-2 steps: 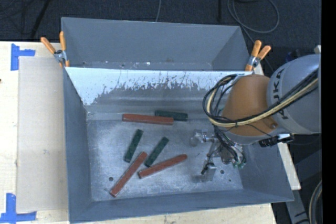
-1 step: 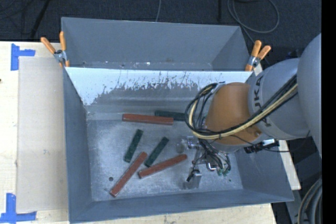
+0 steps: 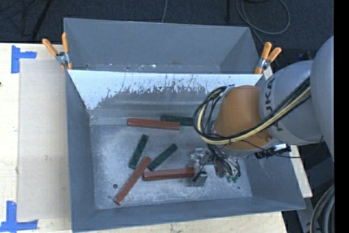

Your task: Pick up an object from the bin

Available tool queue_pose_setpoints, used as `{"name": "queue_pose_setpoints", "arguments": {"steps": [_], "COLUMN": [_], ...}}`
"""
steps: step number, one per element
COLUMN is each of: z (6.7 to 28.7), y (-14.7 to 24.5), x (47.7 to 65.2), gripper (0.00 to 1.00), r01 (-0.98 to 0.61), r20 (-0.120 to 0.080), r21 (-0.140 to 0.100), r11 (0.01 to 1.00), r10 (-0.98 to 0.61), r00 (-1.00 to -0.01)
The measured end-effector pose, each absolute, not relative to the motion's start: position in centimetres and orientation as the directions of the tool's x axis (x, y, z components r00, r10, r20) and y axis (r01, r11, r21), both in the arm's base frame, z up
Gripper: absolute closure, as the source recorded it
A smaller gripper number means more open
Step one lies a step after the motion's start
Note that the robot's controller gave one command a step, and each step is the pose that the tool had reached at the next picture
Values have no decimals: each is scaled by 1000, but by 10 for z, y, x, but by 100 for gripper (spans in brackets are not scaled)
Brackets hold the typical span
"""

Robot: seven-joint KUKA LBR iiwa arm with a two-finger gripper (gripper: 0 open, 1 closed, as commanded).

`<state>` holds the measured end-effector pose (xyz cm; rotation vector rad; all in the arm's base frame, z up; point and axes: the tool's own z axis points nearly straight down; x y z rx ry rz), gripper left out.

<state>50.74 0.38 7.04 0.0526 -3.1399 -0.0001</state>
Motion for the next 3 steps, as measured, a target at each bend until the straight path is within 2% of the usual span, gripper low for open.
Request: {"name": "queue_pose_setpoints", "arguments": {"steps": [1, 2, 3], "z": [261, 257, 137], "y": [-5, -5, 57], "x": [512, 510, 503], "gripper": [100, 0, 0], "r01": [-146, -148, -147], "r20": [-9, -1, 9], "r21": [-2, 0, 3], "r11": [989, 989, 989], "r10": [-146, -148, -148], "r00": [-989, -989, -989]}}
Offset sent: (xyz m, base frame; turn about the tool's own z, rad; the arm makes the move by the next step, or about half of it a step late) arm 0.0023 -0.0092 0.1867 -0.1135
